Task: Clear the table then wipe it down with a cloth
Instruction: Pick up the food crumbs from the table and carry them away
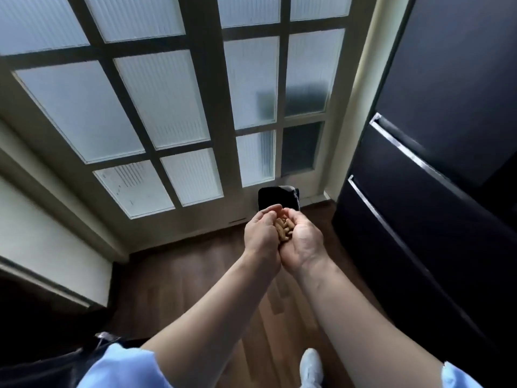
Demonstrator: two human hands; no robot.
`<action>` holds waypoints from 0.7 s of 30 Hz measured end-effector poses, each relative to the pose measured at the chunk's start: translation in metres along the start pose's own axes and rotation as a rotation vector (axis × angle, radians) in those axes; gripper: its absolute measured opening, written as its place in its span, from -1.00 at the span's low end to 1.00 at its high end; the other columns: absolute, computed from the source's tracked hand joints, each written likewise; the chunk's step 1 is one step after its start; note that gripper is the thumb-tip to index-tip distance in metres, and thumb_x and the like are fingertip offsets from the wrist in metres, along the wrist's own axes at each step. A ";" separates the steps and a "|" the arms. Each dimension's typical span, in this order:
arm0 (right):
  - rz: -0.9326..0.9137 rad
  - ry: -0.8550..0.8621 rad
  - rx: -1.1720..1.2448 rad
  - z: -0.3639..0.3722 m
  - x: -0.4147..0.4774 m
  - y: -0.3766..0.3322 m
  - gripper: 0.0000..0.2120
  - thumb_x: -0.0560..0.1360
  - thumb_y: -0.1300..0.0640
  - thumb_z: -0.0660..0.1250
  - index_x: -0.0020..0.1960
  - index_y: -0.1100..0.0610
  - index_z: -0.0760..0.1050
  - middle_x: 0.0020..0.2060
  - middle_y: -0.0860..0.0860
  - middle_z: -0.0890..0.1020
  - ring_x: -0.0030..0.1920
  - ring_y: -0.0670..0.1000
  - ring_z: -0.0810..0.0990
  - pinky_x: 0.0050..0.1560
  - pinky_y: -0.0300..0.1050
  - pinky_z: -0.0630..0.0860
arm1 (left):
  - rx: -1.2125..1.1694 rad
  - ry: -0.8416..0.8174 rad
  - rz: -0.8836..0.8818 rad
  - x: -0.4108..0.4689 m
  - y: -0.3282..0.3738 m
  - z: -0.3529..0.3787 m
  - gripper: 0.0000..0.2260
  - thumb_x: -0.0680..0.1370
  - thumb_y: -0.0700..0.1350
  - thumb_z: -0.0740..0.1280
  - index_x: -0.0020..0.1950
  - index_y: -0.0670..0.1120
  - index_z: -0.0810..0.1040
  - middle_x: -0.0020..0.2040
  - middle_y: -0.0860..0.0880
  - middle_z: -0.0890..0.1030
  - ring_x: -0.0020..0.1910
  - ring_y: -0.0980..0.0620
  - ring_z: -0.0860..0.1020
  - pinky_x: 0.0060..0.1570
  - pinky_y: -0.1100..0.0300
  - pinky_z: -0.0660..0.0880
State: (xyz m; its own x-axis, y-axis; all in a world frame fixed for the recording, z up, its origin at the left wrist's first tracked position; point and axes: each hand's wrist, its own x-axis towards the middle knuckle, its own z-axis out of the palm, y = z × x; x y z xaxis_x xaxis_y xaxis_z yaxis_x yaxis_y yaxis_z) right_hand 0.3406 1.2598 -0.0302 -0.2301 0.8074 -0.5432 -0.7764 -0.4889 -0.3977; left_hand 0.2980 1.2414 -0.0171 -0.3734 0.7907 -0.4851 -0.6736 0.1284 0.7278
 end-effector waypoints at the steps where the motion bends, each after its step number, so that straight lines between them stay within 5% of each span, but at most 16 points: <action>1: 0.016 -0.005 -0.023 0.004 0.021 -0.011 -0.61 0.59 0.21 0.11 -0.42 0.17 0.30 -0.66 -0.02 0.36 -0.70 -0.12 0.32 -0.68 -0.38 0.24 | -0.007 0.012 -0.003 0.021 -0.001 0.012 -0.77 0.57 -0.35 0.12 -0.13 -0.23 0.55 -0.30 -0.17 0.55 -0.42 0.04 0.52 -0.45 0.33 0.51; 5: 0.070 -0.001 -0.120 0.023 0.109 -0.059 -0.61 0.59 0.13 0.10 -0.41 0.14 0.29 -0.63 -0.02 0.35 -0.63 -0.11 0.32 -0.59 -0.33 0.22 | -0.075 0.065 -0.043 0.112 -0.007 0.060 -0.79 0.58 -0.33 0.13 -0.13 -0.23 0.53 -0.28 -0.18 0.54 -0.37 -0.01 0.51 -0.43 0.28 0.50; 9: 0.101 0.063 -0.160 0.037 0.187 -0.088 -0.71 0.59 0.08 0.12 -0.27 0.15 0.34 -0.40 0.06 0.41 -0.42 0.00 0.40 -0.41 -0.21 0.35 | -0.220 0.098 -0.136 0.188 -0.009 0.094 -0.81 0.58 -0.27 0.15 -0.15 -0.23 0.53 -0.26 -0.15 0.52 -0.25 -0.06 0.53 -0.18 0.13 0.51; 17: 0.175 0.235 -0.102 0.016 0.348 -0.098 -0.72 0.58 0.01 0.17 -0.06 0.24 0.41 -0.15 0.14 0.47 -0.10 0.09 0.53 -0.03 0.00 0.50 | -0.153 0.190 -0.300 0.340 -0.042 0.115 -0.84 0.55 -0.27 0.23 -0.24 -0.24 0.48 -0.28 -0.14 0.48 -0.30 -0.05 0.48 -0.23 0.13 0.47; 21: 0.227 0.297 -0.136 0.002 0.429 -0.091 -0.63 0.58 0.00 0.17 0.22 0.27 0.37 -0.07 0.19 0.50 0.04 0.15 0.57 0.14 0.06 0.45 | -0.100 0.247 -0.336 0.422 -0.067 0.108 -0.80 0.58 -0.21 0.20 -0.21 -0.23 0.50 -0.23 -0.14 0.49 -0.27 -0.05 0.49 -0.20 0.12 0.47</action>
State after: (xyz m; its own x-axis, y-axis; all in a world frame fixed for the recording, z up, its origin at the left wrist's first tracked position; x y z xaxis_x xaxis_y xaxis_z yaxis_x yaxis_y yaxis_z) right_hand 0.3114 1.6510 -0.2258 -0.1922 0.5528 -0.8108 -0.6357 -0.6996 -0.3263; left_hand 0.2546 1.6315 -0.2180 -0.2560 0.5461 -0.7977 -0.8380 0.2860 0.4647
